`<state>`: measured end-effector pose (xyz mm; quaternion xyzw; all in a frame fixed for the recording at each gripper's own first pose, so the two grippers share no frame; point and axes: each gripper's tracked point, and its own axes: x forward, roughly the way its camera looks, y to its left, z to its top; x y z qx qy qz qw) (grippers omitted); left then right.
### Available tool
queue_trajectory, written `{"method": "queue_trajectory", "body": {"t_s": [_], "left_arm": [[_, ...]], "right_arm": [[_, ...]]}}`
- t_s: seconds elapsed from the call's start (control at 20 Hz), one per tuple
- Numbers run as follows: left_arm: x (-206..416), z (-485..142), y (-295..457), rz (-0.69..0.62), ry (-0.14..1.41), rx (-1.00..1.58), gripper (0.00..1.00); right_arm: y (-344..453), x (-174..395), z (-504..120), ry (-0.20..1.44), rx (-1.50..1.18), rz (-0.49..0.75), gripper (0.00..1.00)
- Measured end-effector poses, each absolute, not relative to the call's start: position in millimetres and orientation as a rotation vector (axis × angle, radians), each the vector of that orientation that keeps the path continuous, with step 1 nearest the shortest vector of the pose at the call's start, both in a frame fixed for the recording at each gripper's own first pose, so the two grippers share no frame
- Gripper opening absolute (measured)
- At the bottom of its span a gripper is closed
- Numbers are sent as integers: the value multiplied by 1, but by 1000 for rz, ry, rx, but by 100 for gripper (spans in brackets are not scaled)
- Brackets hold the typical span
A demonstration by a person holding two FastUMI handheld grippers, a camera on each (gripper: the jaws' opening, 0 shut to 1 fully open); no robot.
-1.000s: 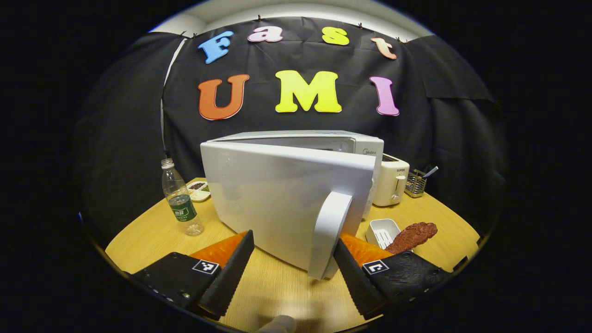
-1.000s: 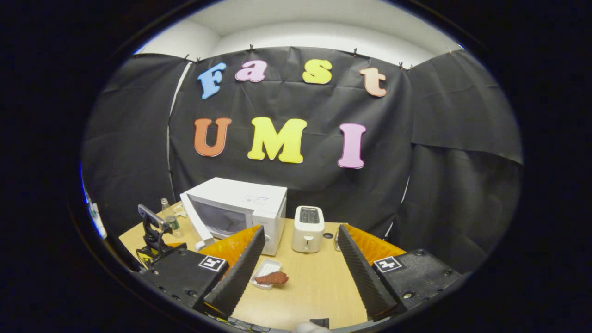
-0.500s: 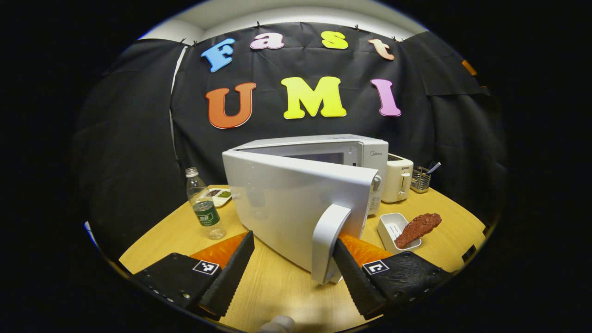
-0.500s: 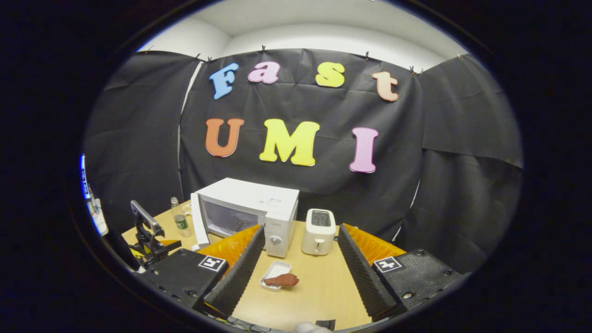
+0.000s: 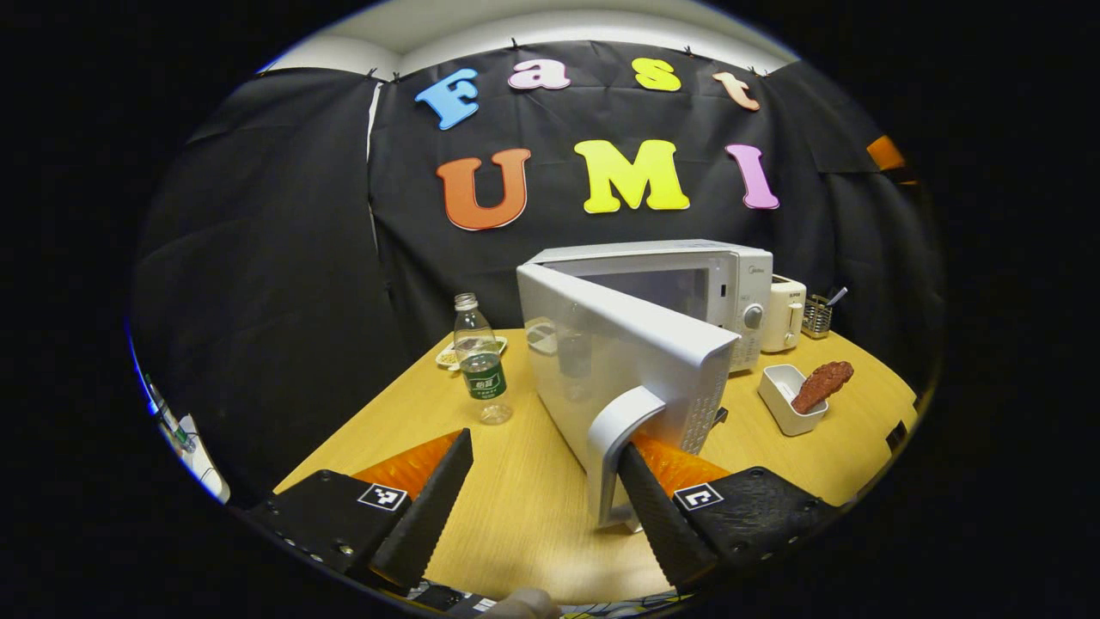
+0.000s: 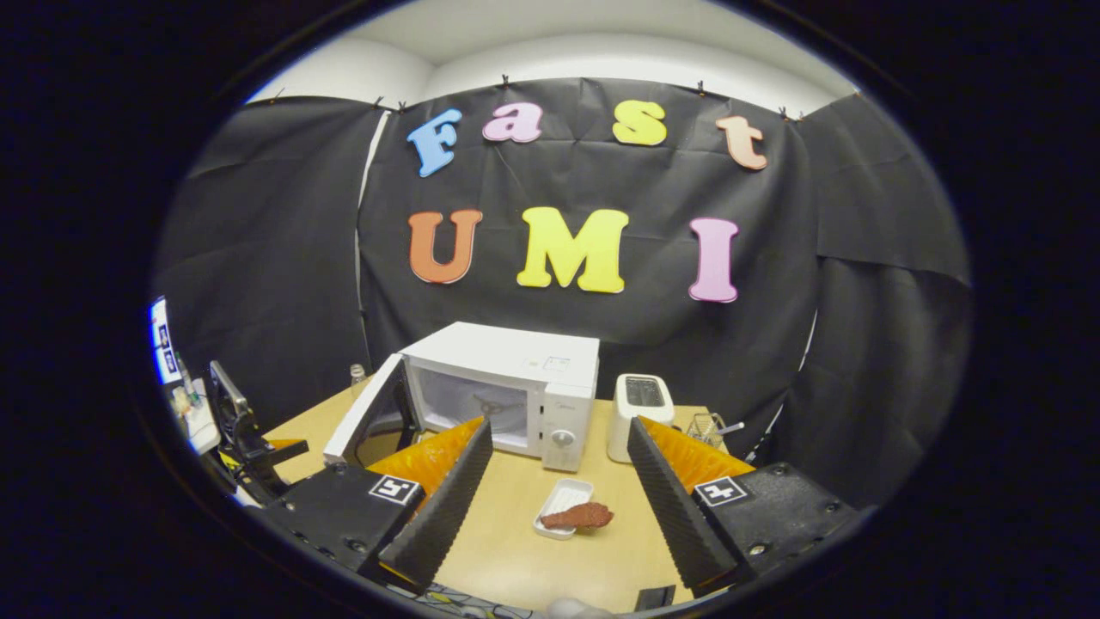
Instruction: Open the microwave oven with the left hand, put the food in, and close the microwave oven.
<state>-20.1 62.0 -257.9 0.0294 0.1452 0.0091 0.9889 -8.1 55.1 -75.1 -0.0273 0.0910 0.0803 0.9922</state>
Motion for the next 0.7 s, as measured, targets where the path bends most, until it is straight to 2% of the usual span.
{"method": "queue_trajectory", "body": {"t_s": [0.25, 0.3, 0.35, 0.4, 0.7], "left_arm": [[-28, -263, 98, -8, 315, 11, 96], [-30, -264, 108, -8, 317, 2, 96], [-31, -265, 116, -8, 320, -4, 96], [-32, -264, 122, -14, 321, -10, 97], [-38, -267, 145, -16, 333, 1, 97]], "right_arm": [[77, -7, -79, 191, -52, 158, 100], [80, -7, -79, 192, -50, 155, 96], [82, -8, -80, 192, -51, 155, 96], [85, -8, -79, 189, -51, 153, 100], [78, -9, -101, 231, -49, 145, 100]]}}
